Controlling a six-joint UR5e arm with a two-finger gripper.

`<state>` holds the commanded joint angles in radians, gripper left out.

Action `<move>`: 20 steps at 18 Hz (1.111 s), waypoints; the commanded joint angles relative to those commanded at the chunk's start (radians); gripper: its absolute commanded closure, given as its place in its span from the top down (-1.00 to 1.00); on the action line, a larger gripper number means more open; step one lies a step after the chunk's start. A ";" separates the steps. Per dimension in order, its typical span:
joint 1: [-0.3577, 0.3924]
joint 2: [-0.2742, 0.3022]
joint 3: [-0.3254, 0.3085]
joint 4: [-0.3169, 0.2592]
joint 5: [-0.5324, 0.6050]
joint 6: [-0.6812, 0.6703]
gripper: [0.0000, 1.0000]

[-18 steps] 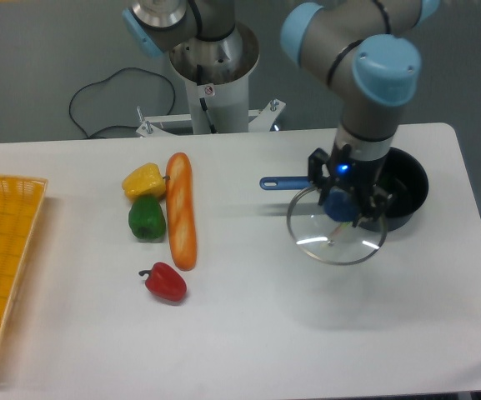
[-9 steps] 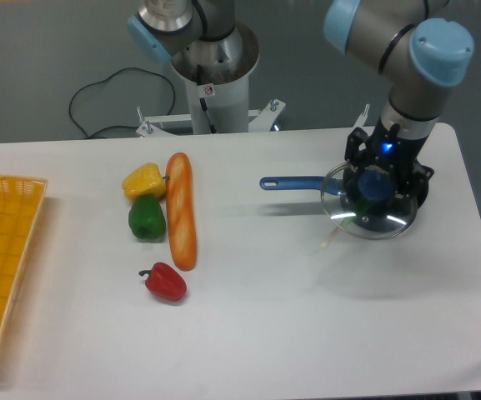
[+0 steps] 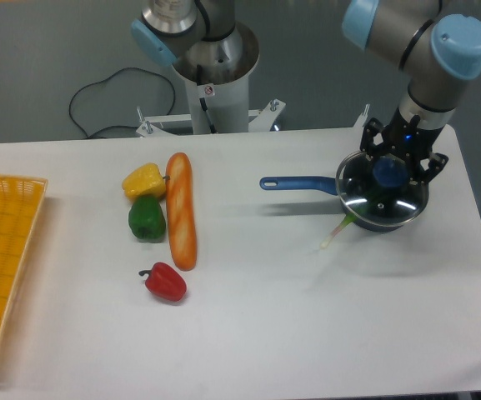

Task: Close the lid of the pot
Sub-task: 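Lower the lid onto the saucepan rim and settle it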

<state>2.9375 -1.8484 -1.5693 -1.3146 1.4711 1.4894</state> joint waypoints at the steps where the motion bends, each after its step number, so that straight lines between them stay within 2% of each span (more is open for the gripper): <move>1: 0.005 0.000 0.000 0.000 0.000 0.008 -0.16; 7: 0.023 -0.005 -0.018 0.006 0.000 0.028 -0.16; 13: 0.025 -0.008 -0.075 0.090 0.000 0.028 -0.15; 20: 0.040 -0.008 -0.094 0.098 0.000 0.047 -0.15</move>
<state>2.9774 -1.8561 -1.6628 -1.2164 1.4711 1.5369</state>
